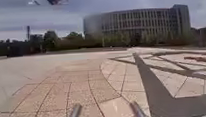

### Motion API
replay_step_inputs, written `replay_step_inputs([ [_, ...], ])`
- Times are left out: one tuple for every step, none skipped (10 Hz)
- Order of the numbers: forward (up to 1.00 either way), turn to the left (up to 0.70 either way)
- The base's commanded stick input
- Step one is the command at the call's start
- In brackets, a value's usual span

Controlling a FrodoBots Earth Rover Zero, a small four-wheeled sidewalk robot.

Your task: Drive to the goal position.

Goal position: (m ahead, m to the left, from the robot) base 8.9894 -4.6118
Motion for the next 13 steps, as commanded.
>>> replay_step_inputs([
  [0.5,0.0],
  [0.5,0.0],
  [0.5,0.0],
  [0.5,0.0],
  [0.5,0.0],
  [0.5,0.0],
  [0.5,0.0],
  [0.5,0.0],
  [0.5,0.0],
  [0.5,0.0],
  [0.5,0.0],
  [0.5,0.0],
  [0.5,0.0],
])
